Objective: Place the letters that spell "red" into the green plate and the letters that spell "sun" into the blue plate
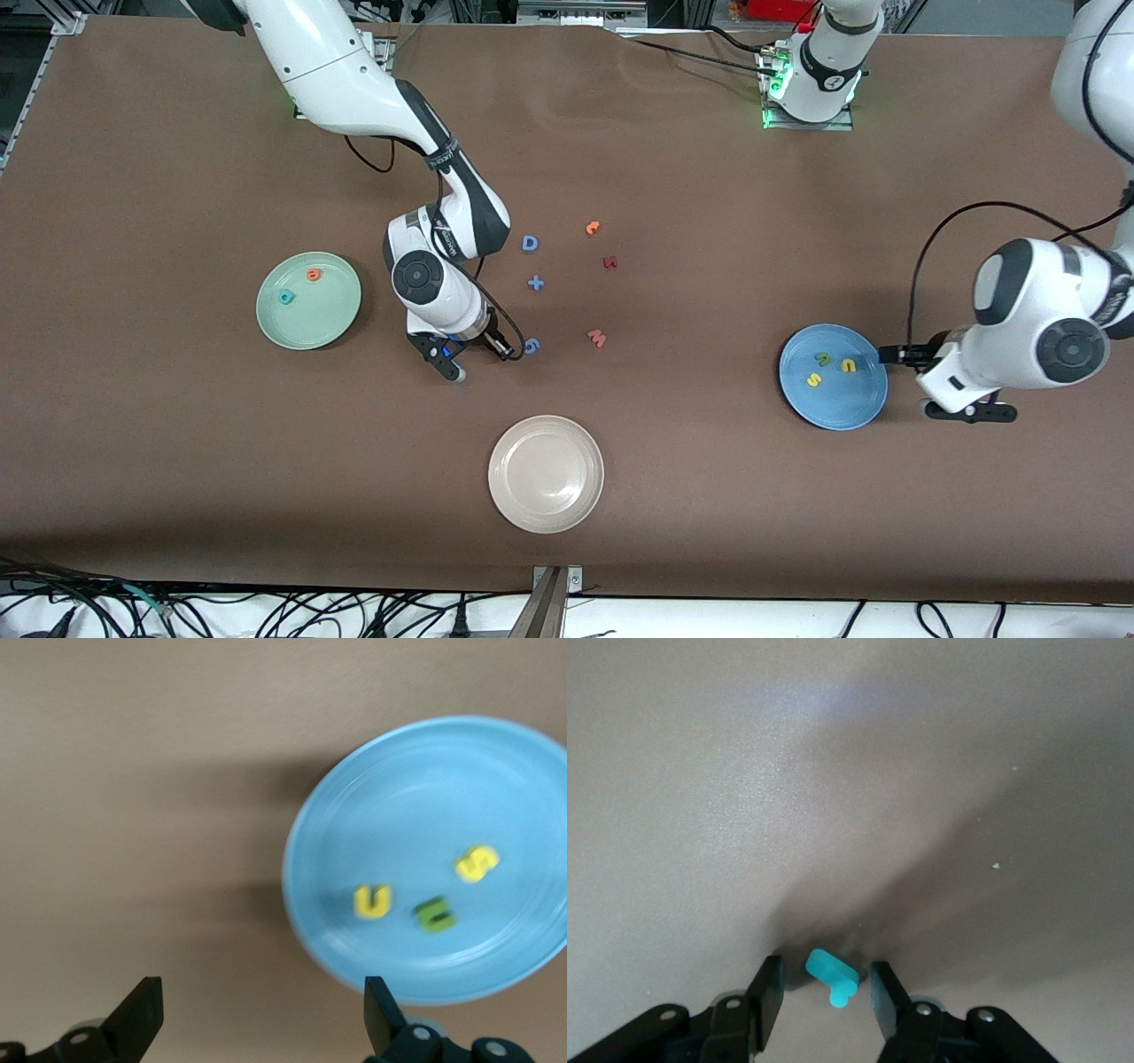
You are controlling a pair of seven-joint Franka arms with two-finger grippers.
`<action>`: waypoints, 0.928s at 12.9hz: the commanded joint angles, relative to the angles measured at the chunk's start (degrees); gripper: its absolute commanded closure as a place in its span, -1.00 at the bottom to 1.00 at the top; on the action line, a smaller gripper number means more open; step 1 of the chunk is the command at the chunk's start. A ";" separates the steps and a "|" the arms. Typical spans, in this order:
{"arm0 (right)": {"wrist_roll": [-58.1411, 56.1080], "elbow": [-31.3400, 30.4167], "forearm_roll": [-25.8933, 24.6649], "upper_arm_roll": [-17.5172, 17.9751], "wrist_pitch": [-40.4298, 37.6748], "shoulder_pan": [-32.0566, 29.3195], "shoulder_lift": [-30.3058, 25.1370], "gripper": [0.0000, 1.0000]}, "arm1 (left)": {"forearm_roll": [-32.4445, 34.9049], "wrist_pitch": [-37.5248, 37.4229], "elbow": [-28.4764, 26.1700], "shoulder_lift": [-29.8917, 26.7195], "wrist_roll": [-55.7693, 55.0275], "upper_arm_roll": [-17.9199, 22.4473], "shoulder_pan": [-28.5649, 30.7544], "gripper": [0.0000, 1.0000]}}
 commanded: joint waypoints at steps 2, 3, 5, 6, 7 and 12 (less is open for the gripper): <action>-0.03 0.83 -0.41 -0.18 0.04 0.11 0.94 0.38 | -3.84 -9.51 2.70 -6.21 13.40 -0.23 4.53 -1.00; -0.04 0.83 -0.50 -0.18 0.04 0.11 0.94 0.54 | -4.37 -12.67 3.32 -8.32 14.73 -0.23 5.06 -1.00; -0.04 0.83 -0.50 -0.18 0.04 0.11 0.94 0.81 | -9.09 -15.85 2.72 -15.94 14.83 1.43 3.33 -1.00; -0.04 0.83 -0.50 -0.18 0.04 0.11 0.94 0.92 | -14.08 -17.69 2.71 -19.64 14.39 6.66 -2.00 -1.00; -0.04 0.83 -0.50 -0.18 0.04 0.11 0.94 0.97 | -18.31 -20.15 2.71 -23.42 14.39 15.15 -9.88 -1.00; -0.04 0.92 -0.50 -0.27 -0.92 0.02 0.76 1.00 | -26.79 -26.58 3.94 -32.41 14.04 33.85 -27.17 -1.00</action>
